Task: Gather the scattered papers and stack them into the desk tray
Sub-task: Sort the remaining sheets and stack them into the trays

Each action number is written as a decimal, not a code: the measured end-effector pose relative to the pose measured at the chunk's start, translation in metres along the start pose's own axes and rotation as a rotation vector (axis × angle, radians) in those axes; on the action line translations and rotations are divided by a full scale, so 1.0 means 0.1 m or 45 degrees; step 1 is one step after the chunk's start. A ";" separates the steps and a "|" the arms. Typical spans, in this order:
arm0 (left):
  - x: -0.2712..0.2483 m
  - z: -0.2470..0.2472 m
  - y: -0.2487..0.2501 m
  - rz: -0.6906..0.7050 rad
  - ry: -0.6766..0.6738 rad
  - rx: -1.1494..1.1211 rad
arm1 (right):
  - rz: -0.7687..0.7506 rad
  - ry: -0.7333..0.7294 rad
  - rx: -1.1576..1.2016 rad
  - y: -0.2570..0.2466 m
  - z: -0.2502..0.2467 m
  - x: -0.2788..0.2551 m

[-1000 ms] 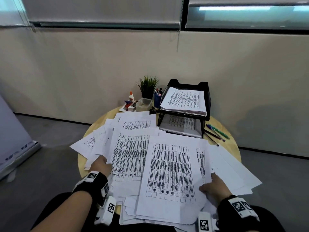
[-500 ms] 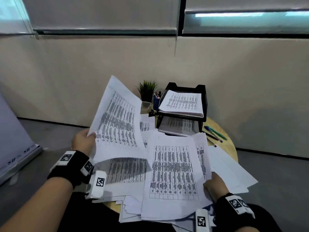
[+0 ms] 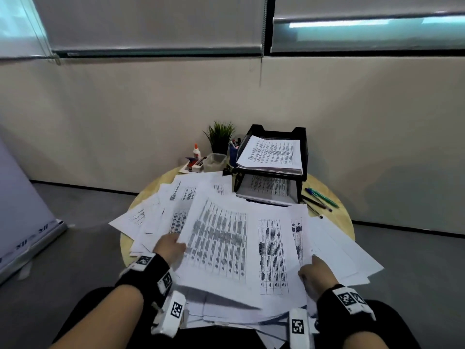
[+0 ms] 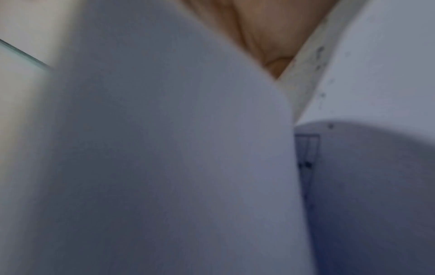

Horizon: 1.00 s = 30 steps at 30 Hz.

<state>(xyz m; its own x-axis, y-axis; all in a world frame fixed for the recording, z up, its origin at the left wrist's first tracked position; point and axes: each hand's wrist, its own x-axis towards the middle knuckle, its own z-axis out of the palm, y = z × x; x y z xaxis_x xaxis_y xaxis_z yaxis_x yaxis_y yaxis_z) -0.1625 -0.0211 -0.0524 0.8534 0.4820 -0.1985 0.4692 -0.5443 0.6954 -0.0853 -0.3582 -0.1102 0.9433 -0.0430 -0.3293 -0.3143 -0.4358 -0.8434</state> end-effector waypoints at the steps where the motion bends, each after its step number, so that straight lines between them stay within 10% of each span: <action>1: 0.01 0.08 -0.04 -0.026 -0.063 0.085 | -0.001 0.006 -0.018 -0.01 -0.01 0.00; 16: -0.08 0.80 0.22 0.131 -0.378 0.454 | 0.170 -0.162 0.577 -0.09 0.07 -0.10; 26: -0.12 0.54 0.24 -0.138 -0.347 -0.125 | -0.092 -0.127 0.498 -0.21 -0.04 -0.27; 30: -0.12 0.36 0.18 -0.312 -0.449 -0.843 | -0.169 -0.220 0.645 -0.29 -0.08 -0.40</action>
<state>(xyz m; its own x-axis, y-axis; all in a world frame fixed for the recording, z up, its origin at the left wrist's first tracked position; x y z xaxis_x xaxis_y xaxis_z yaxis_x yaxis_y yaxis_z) -0.1559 -0.0613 -0.0619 0.8169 0.2287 -0.5296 0.5150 0.1245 0.8481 -0.1124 -0.3510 -0.0689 0.9603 0.1496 -0.2352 -0.2465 0.0614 -0.9672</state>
